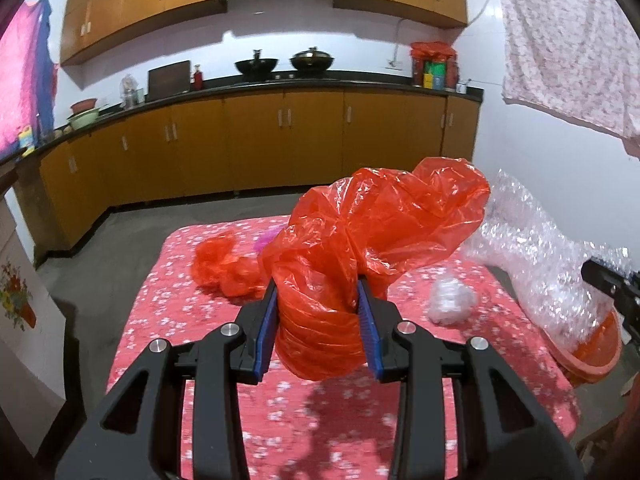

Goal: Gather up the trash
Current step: 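Carry the bubble wrap and red bag to the orange basket and release both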

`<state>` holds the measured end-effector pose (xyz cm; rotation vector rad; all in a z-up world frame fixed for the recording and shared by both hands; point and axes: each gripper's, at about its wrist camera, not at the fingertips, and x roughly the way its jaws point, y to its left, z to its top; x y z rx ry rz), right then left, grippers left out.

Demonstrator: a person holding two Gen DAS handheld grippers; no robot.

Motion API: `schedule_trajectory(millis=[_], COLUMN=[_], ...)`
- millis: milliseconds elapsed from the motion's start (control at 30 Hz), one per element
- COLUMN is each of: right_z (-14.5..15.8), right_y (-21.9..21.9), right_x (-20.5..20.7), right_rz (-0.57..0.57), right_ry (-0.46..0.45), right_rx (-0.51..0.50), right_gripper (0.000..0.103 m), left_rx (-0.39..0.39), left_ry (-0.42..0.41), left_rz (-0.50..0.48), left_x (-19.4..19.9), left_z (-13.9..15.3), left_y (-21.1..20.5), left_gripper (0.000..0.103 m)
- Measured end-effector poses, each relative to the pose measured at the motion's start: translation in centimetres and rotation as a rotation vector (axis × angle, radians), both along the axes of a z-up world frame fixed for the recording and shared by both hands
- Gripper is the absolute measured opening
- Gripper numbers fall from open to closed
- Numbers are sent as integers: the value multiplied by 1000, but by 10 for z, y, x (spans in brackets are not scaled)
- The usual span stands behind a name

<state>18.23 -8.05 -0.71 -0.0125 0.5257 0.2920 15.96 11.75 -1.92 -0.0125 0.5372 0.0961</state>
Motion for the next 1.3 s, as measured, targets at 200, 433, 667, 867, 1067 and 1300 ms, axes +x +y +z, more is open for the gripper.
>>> schedule_trajectory(millis=[200,433,667,867,1067,1300], right_z=[5,8,3,-4,-12,-21], right_y=[-47,-95,-144,-169,-189,-208], right_x=[-4,-6,-9,-11,-13,-11], right_rz=[-102,-215,-325,-385,-429,-468], right_ry=[-20,-33,-23,-6,5,19], right_rx=[24,14,6,0,-6,10], right_gripper=[8,8,8,8,8,8], left_rx=[3,-14,-15,-31,-42,-41], left_ry=[-1,4,4,8,23,47], left_rz=[-68,-162,-254,-326,-394,-459], left_x=[3,10,12,14,20,27], left_z=[3,3,2,-1,-5,-14], left_y=[-37,-79,-122,-156,-188,-220], left_gripper=[37,37,37,37,37,37])
